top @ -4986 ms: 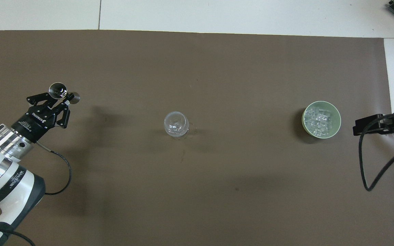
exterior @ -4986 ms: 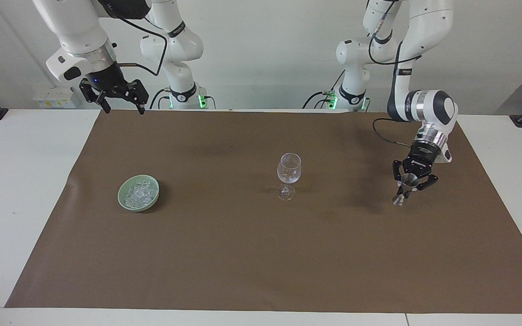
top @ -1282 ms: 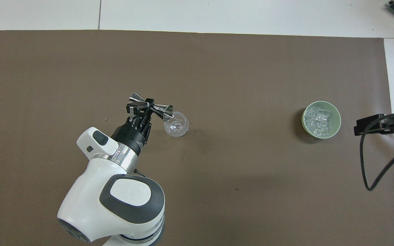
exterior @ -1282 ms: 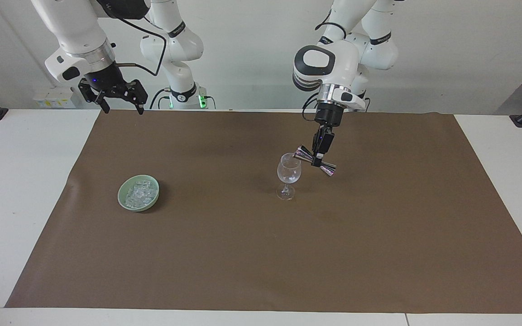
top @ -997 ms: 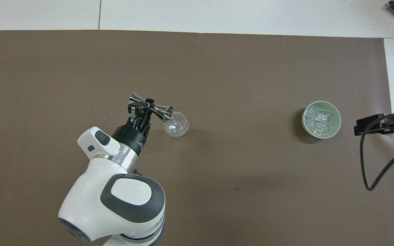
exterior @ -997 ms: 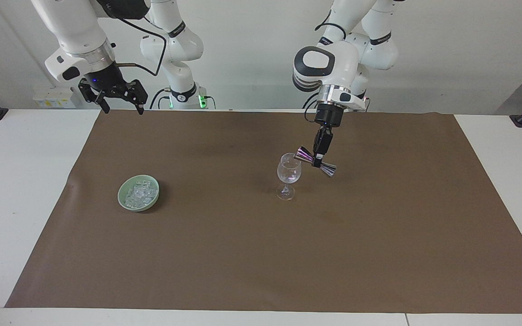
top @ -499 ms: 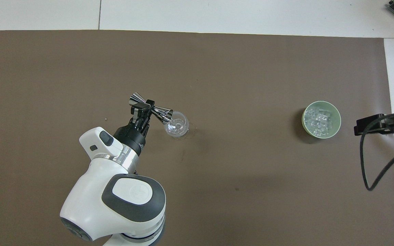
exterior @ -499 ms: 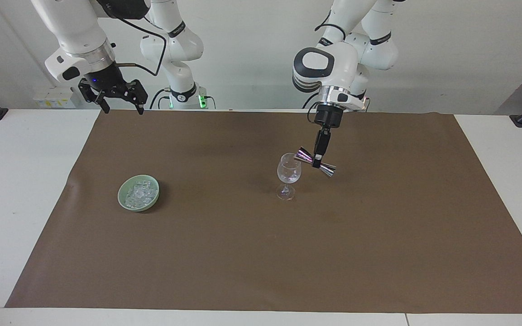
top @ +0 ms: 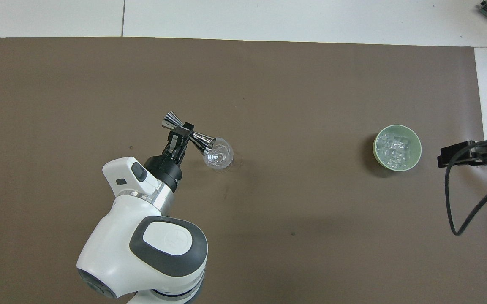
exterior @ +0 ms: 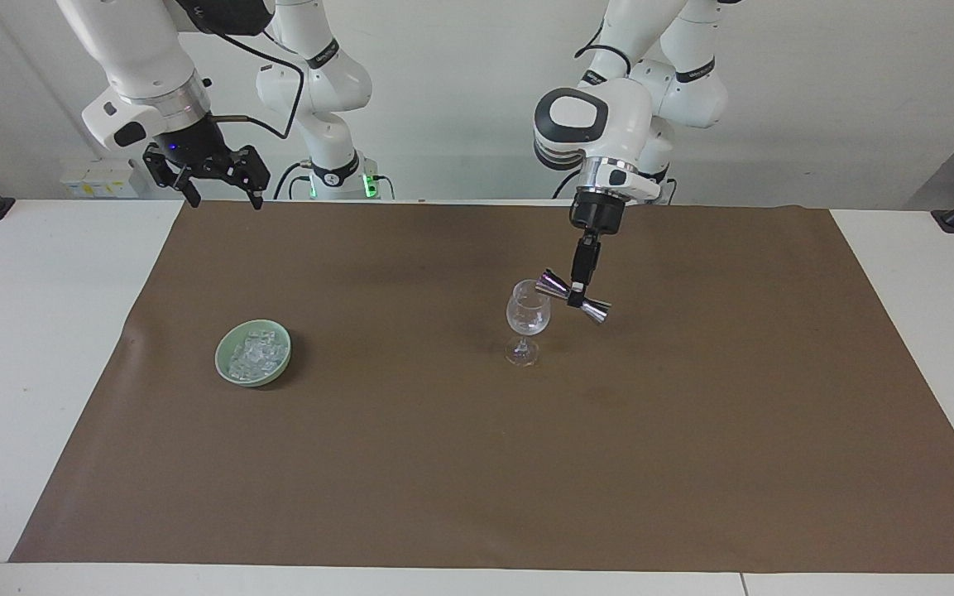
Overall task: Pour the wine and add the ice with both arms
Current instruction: 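Tilt the jigger over the clear glass with the left gripper, then carry the jigger back with the left gripper while the right gripper reaches the bowl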
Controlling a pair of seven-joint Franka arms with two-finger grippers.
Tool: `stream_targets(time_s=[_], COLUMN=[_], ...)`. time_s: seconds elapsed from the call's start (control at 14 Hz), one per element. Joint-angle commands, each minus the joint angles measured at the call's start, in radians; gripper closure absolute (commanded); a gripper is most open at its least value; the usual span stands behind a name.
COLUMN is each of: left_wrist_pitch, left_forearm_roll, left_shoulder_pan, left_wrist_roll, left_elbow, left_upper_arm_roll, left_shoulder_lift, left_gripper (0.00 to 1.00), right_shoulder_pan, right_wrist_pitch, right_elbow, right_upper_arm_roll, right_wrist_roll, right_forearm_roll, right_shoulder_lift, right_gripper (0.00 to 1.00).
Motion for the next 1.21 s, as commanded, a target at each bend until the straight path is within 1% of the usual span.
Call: stream_targets(time_s=[0.0,0.14,0.36,0.5,0.64,0.78,0.85,1.07,1.14], left_wrist_pitch=[0.025,0.024,0.024,0.024,0.024,0.024,0.022,0.019,0.016], left_forearm_roll=[0.062,0.088,0.09,0.114,0.13,0.133,0.133,0.098,0.059], left_shoulder_pan=[-0.031,-0.032,-0.048,-0.051,-0.051,-0.043,-0.035,-0.022,-0.019], left_wrist_roll=[0.009,0.02,0.063,0.067,0.067,0.084,0.095,0.087,0.087], left_elbow=[-0.009,-0.009,-0.009,-0.008,-0.006,-0.004,-0.007,-0.009,-0.006], left_upper_arm_roll=[0.016,0.016,0.016,0.016,0.015,0.015,0.013,0.01,0.01], left_shoulder_lift=[-0.002,-0.002,0.01,0.013,0.013,0.013,0.012,-0.011,-0.013], left_gripper=[1.0,1.0,1.0,1.0,1.0,1.0,1.0,1.0,1.0], right_shoulder_pan=[-0.013,-0.014,-0.014,-0.017,-0.016,-0.016,-0.016,-0.013,-0.013], right_wrist_pitch=[-0.012,-0.012,-0.012,-0.005,-0.005,0.021,0.053,0.289,0.325], right_elbow=[-0.001,-0.001,0.0,0.002,0.0,-0.006,-0.036,-0.224,-0.248], right_upper_arm_roll=[0.005,0.004,0.004,-0.017,-0.022,-0.022,-0.022,-0.021,-0.021], right_wrist_roll=[-0.028,-0.028,-0.025,-0.025,-0.022,-0.034,-0.037,-0.063,-0.09], right_forearm_roll=[0.007,0.007,0.007,0.007,0.007,0.007,0.007,0.007,0.007], right_shoulder_lift=[-0.009,-0.009,-0.009,-0.008,-0.009,-0.009,-0.019,-0.091,-0.091], right_gripper=[0.0,0.0,0.0,0.0,0.0,0.0,0.0,0.0,0.0])
